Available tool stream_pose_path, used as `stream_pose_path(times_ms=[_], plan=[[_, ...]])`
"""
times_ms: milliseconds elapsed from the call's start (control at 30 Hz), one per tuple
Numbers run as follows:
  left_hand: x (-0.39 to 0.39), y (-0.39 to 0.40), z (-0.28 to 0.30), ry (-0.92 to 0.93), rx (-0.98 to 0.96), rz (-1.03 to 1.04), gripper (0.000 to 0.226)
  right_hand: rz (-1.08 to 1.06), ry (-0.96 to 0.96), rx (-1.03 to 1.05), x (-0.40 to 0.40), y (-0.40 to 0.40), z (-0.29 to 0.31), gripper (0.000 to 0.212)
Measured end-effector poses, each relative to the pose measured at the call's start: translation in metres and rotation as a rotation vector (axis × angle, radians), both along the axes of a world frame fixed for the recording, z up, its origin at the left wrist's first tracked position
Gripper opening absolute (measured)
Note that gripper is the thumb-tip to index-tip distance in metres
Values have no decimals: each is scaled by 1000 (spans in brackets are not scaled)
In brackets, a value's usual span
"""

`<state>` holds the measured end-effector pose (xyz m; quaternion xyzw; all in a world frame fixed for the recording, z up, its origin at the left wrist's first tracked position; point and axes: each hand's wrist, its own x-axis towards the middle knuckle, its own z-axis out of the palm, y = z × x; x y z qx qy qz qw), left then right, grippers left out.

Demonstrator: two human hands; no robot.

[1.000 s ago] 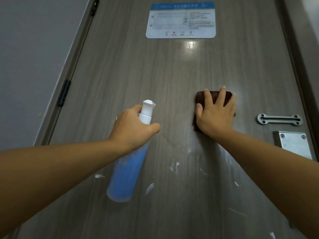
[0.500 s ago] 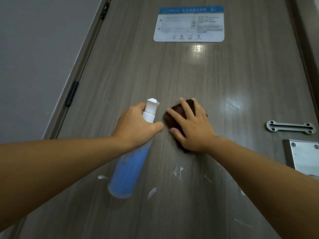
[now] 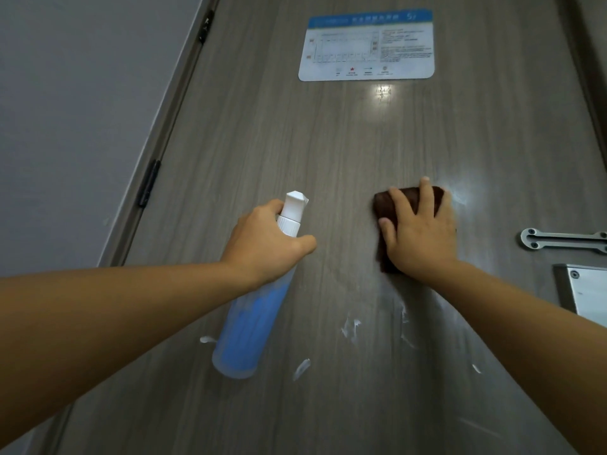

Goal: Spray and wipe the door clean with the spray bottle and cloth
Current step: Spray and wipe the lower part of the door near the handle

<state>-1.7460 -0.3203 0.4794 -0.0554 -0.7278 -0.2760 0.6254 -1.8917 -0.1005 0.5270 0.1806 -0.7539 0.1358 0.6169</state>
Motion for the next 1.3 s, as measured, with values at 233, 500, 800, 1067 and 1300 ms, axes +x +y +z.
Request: stream_pose_path(times_ms=[233,500,800,1067,1300], plan=[[5,-11,0,26,15,-3,34,59,-18,-181,11,-62,17,65],[27,-30,4,-2,43,92,34,33,121,153,12,-79,25,64],[30,-26,10,0,58,208,40,88,164,237,13,-80,24,64],[21,-29,15,-5,66,245,34,25,167,243,17,-81,24,66],[42,-57,-2,-5,101,257,36,11,165,219,21,-78,18,69]])
